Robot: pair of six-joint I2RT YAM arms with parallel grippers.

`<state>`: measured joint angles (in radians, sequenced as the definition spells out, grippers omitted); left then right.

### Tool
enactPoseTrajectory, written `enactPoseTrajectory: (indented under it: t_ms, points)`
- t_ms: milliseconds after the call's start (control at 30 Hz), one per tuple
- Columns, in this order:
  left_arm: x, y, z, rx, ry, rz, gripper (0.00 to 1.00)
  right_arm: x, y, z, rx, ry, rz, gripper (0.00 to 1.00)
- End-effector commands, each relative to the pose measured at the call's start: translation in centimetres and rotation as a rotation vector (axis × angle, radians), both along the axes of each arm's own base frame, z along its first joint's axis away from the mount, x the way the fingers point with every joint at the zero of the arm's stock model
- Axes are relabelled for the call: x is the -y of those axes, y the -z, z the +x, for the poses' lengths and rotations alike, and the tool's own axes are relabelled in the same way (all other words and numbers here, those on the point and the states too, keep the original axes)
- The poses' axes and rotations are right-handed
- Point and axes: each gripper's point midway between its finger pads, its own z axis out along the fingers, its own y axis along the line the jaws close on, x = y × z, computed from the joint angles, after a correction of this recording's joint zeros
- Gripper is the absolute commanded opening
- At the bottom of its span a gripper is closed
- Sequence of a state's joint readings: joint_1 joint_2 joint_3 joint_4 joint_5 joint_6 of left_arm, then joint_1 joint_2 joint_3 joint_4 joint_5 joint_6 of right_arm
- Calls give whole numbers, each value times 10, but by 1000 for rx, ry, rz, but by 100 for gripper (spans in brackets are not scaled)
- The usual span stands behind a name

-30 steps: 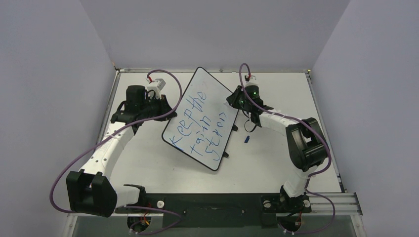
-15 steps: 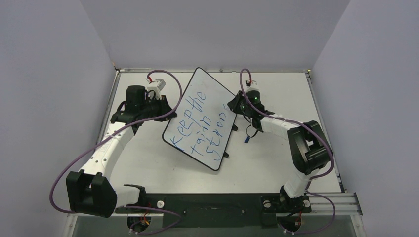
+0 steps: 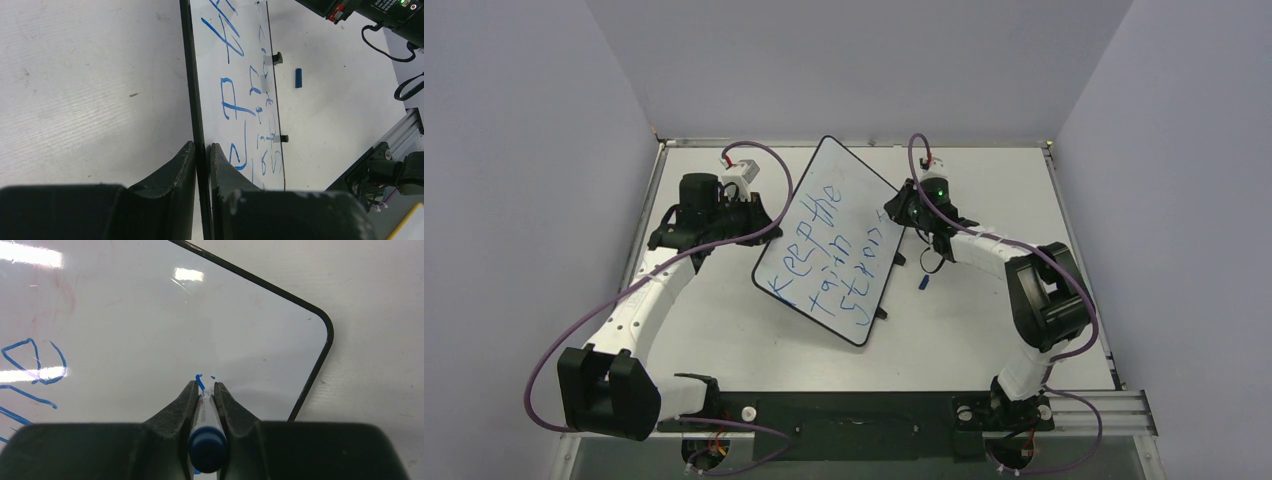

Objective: Write a sentence on the whiteboard

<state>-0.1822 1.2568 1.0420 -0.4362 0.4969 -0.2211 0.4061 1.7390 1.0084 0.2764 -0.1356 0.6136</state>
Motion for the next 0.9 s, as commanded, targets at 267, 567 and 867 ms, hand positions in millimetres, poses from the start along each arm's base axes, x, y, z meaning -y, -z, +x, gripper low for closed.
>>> enactPoseTrajectory:
  t_ms: [267, 567, 867]
  points:
    - [12, -8, -9, 48, 83, -1, 0, -1, -26, 31, 60, 31, 3, 0]
    - [13, -9, -9, 49, 84, -1, 0, 1, -23, 35, 60, 39, -14, 0]
    - [14, -9, -10, 51, 87, -1, 0, 5, -9, 37, 42, 40, -26, 0]
